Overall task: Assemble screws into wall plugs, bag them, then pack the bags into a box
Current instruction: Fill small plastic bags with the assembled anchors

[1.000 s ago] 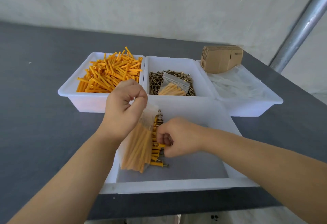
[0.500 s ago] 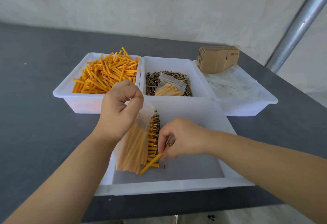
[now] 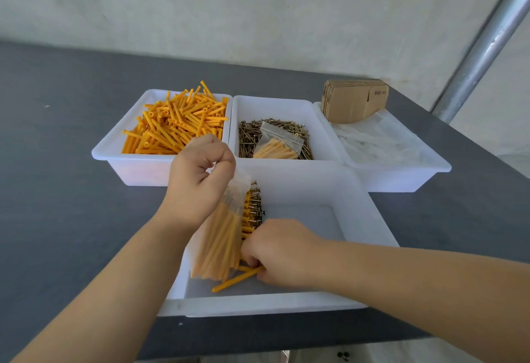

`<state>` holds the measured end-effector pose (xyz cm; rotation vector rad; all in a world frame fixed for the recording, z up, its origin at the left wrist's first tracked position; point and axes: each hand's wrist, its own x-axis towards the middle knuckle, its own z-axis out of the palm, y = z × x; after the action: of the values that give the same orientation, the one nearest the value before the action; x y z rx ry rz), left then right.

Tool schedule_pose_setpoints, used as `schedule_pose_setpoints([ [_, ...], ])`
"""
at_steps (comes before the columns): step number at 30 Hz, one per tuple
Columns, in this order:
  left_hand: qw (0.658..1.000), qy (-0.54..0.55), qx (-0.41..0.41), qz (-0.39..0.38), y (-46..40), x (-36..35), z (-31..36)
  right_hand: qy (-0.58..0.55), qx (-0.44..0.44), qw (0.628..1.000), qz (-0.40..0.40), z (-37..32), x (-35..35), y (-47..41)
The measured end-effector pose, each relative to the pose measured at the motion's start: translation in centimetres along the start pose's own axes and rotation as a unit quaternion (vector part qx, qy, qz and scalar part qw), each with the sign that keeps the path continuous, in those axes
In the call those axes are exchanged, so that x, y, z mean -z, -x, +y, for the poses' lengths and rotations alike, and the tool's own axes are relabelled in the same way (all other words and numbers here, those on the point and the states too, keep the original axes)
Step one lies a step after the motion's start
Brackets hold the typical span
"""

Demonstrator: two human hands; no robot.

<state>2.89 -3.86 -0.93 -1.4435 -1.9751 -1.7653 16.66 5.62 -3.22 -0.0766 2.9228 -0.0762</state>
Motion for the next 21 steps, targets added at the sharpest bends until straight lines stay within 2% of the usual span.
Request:
schedule_pose_setpoints([
  [8, 1.0, -0.008, 0.004, 0.0, 0.0, 0.1, 0.1, -0.013, -0.046, 0.999, -0.023, 1.8, 1.2, 1.1],
  [12, 1.0, -0.002, -0.001, 0.002, -0.1, 0.1, 0.0, -0.128, -0.08, 0.988, -0.034, 3.5, 2.3, 1.9],
  [15, 1.0, 0.009, 0.003, 0.002, -0.1, 0.0, 0.1, -0.26, -0.111, 0.959, -0.023, 4.7, 2.9, 2.4],
  [21, 1.0, 0.022, 0.001, -0.007, 0.0, 0.0, 0.3, -0.368, -0.142, 0.919, -0.009, 6.4, 3.9, 3.6],
])
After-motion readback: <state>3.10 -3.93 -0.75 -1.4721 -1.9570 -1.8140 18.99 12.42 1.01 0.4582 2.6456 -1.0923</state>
